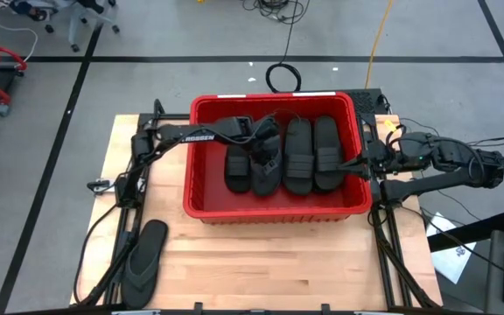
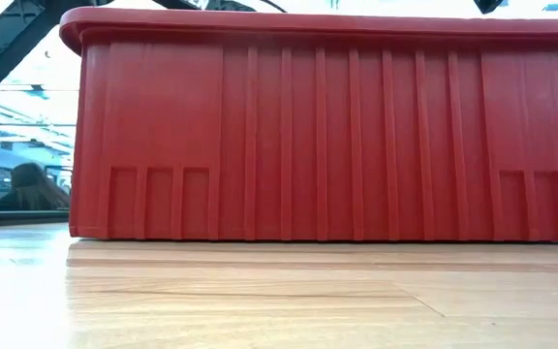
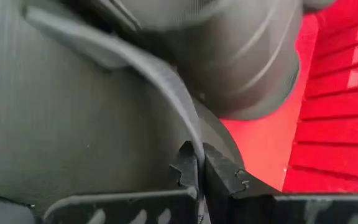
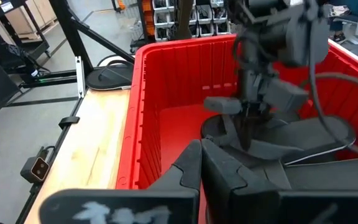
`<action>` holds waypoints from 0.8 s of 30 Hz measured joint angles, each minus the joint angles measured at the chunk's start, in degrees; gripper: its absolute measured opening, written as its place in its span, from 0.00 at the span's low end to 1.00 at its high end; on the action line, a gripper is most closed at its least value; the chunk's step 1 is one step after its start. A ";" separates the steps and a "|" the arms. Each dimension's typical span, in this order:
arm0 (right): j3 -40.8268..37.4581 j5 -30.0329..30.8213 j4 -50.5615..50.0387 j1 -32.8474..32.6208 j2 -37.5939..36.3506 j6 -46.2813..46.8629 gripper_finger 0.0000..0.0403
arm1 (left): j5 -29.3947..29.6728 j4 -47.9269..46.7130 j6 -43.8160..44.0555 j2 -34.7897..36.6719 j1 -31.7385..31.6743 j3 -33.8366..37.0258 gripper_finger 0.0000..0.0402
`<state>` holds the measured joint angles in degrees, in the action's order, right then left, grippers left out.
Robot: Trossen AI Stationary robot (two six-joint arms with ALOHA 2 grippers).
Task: Pick and place slides into bin
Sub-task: Put the black slipper into the red container
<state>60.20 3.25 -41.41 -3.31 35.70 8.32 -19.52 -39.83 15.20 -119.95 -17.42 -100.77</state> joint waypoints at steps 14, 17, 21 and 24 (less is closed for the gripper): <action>0.00 -0.42 -0.48 0.00 0.37 2.39 0.00 | -3.96 3.93 1.83 -1.39 1.34 0.00 0.22; 0.00 -0.48 -0.99 0.00 0.35 3.21 0.00 | -4.56 4.16 2.68 -0.87 1.26 0.00 0.35; 0.00 -1.33 -1.06 -0.07 0.35 3.85 0.00 | -5.82 4.05 3.46 0.09 1.14 0.00 0.51; 0.00 -3.23 -1.68 -0.07 0.35 4.08 0.00 | -6.91 3.97 3.43 1.51 1.14 0.02 0.60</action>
<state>60.20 0.01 -43.09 -3.38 36.05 12.40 -26.43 -35.85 18.63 -118.44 -16.27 -100.75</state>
